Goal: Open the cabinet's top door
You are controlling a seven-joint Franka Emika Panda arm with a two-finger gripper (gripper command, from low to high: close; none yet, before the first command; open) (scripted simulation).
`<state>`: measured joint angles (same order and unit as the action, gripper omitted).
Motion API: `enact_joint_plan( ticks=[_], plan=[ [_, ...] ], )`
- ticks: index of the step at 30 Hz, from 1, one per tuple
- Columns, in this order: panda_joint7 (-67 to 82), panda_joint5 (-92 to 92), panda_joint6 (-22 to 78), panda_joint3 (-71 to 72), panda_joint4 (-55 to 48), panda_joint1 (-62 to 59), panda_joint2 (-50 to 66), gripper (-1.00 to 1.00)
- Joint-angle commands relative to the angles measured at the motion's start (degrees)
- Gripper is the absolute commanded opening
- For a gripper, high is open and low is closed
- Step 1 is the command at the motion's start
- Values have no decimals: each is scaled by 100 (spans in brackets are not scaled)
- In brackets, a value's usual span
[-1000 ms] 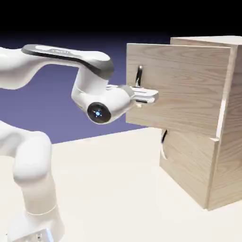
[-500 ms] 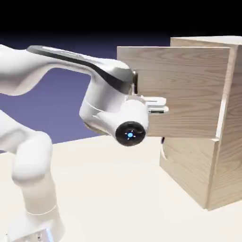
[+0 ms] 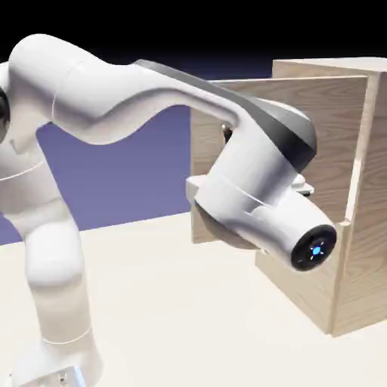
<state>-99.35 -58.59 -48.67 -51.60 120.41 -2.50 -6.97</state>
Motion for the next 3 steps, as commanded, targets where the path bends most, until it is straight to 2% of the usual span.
enact_joint_plan(
  ticks=[1,2,3],
  plan=[
    [90,5,188,-56,-142,0,177,-100],
    [90,5,188,-56,-143,0,177,100],
    [90,5,188,-56,-143,0,177,100]
  ],
)
